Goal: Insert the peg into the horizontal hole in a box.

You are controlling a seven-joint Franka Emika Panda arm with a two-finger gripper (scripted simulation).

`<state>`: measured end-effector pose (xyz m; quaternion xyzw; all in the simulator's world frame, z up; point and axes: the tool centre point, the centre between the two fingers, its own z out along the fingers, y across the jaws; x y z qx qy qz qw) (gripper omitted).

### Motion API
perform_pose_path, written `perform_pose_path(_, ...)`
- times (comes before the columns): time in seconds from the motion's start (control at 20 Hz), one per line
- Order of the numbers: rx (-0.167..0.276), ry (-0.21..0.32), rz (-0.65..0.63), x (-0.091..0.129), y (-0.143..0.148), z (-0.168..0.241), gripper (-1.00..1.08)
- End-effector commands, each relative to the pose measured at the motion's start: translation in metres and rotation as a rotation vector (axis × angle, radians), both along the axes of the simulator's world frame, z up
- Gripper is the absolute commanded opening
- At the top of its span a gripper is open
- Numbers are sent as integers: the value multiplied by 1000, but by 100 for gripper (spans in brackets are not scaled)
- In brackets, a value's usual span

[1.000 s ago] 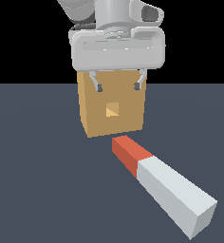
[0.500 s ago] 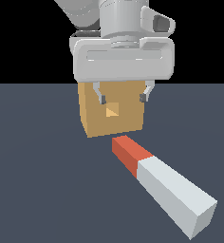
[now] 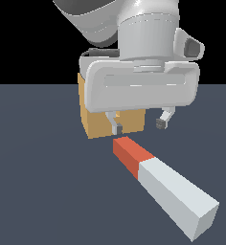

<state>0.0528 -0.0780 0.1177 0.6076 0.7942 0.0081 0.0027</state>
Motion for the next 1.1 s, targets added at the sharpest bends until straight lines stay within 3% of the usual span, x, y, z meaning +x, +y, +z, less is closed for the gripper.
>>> perform_pose_path(0.0, -2, 3, 45, 8, -12, -11, 100)
perform_pose_path(0.55, -9, 12, 165, 36, -43, -41, 100)
perform_pose_path(1.05, -11, 13, 183, 41, -48, -46, 100)
